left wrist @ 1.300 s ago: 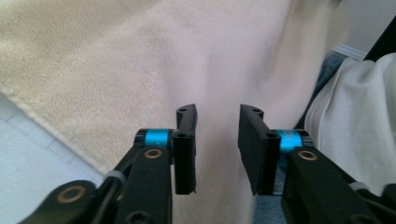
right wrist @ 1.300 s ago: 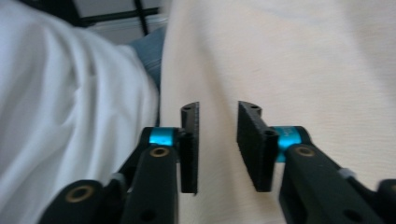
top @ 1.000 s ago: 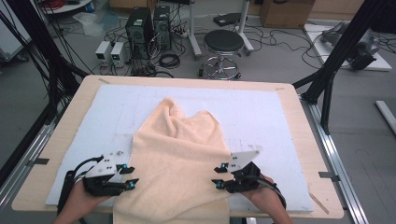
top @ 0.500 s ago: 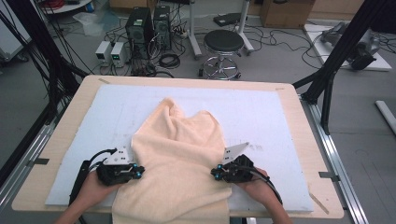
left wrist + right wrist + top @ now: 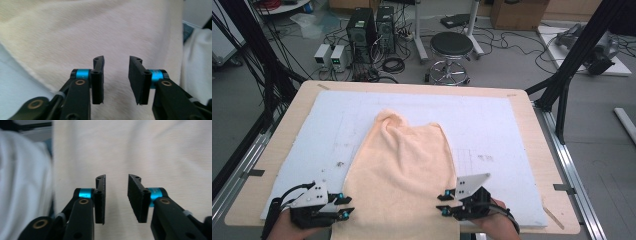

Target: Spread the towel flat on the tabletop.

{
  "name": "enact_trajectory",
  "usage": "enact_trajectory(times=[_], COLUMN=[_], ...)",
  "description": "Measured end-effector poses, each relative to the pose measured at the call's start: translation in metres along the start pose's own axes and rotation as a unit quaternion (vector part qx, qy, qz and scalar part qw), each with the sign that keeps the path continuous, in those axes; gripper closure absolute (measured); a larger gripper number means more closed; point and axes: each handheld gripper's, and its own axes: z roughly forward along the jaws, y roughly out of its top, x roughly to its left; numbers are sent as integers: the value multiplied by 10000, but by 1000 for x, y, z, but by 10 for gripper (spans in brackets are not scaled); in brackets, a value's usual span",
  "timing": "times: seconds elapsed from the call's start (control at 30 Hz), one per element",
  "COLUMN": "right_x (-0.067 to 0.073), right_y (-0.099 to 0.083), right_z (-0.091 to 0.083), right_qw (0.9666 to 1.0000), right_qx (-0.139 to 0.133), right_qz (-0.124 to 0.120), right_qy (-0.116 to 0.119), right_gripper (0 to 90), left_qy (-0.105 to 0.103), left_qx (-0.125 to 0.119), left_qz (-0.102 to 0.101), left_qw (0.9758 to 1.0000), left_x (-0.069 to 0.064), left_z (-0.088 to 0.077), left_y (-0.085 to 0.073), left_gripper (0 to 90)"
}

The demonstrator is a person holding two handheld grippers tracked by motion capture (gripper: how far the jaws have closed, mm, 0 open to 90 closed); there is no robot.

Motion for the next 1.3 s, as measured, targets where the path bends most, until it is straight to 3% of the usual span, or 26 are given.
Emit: enact_trajectory(times=[0.07, 0.13, 0.3, 0.37, 0.5, 0.6, 0.7, 0.73, 0.8, 0.83, 0.93, 1.07, 1.17, 1.3], right_x=[-15, -34, -81, -97, -124, -139, -148, -150, -153, -154, -152, -144, -130, -91], right_y=[4, 7, 6, 6, 7, 5, -2, -5, -9, -9, -6, -1, 1, 6], right_z=[0, 2, 12, 16, 27, 36, 43, 47, 48, 47, 49, 41, 18, -1], right_qw=[9993, 9981, 9956, 9947, 9942, 9935, 9941, 9934, 9928, 9925, 9937, 9930, 9947, 9964], right_qx=[71, 154, 131, 98, 114, 225, 326, 448, 387, 395, 459, 611, 342, 313], right_qz=[-110, -137, 159, 287, 488, 538, 661, 739, 887, 906, 831, 641, 567, 162], right_qy=[-347, -588, -917, -981, -947, -977, -796, -760, -705, -713, -597, -776, -791, -771], right_gripper=[639, 621, 579, 568, 565, 578, 577, 585, 649, 700, 840, 864, 865, 866], left_qy=[154, 249, 480, 531, 841, 979, 953, 929, 975, 964, 893, 972, 837, 696], left_qx=[-39, -58, -199, -194, -249, -79, 110, 203, 225, 219, 256, 334, 205, 45], left_qz=[-1, -124, -311, -380, -459, -629, -689, -744, -691, -678, -688, -687, -577, -400], left_qw=[9999, 9996, 9982, 9977, 9951, 9932, 9930, 9927, 9926, 9928, 9933, 9923, 9946, 9968], left_x=[14, 31, 67, 77, 95, 107, 113, 113, 113, 113, 113, 107, 93, 59], left_z=[7, 17, 47, 57, 75, 85, 92, 96, 98, 98, 96, 83, 65, 41], left_y=[6, 12, 30, 35, 46, 48, 44, 43, 41, 42, 42, 42, 37, 28], left_gripper=[607, 593, 556, 553, 573, 590, 587, 576, 586, 641, 825, 864, 865, 865])
